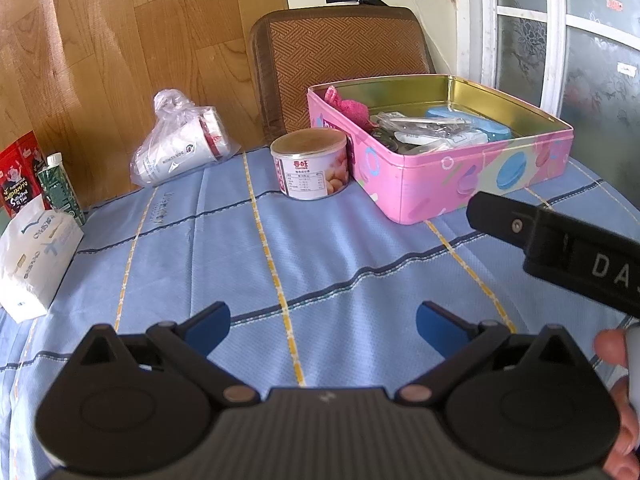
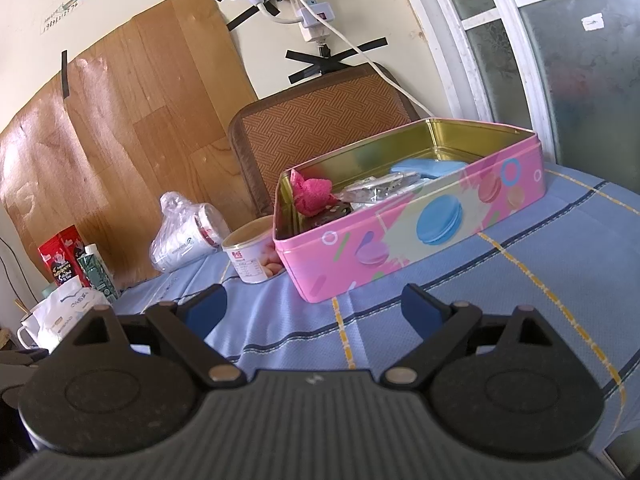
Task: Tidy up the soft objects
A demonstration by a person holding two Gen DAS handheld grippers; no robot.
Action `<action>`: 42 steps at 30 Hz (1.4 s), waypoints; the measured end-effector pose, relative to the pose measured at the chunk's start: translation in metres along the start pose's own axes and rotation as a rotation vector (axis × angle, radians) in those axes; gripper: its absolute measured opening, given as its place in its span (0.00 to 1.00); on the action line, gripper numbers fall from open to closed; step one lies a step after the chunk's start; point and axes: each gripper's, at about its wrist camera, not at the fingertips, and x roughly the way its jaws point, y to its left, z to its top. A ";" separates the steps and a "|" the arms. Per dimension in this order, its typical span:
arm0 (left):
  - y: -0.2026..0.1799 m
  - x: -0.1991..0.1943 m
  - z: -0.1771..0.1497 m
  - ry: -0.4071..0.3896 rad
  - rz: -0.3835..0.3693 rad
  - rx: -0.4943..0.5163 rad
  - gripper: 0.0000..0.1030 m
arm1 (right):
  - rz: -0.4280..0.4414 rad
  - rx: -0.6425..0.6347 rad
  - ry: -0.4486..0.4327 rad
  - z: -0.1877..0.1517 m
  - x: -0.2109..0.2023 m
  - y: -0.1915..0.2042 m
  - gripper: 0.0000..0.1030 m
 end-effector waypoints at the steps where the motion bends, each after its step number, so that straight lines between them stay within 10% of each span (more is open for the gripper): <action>1: 0.000 0.000 0.000 0.001 -0.001 0.001 1.00 | 0.001 -0.001 0.001 0.000 0.000 0.000 0.93; 42: 0.007 -0.008 0.003 -0.040 0.029 0.011 1.00 | 0.003 0.005 0.008 0.000 -0.001 0.001 0.93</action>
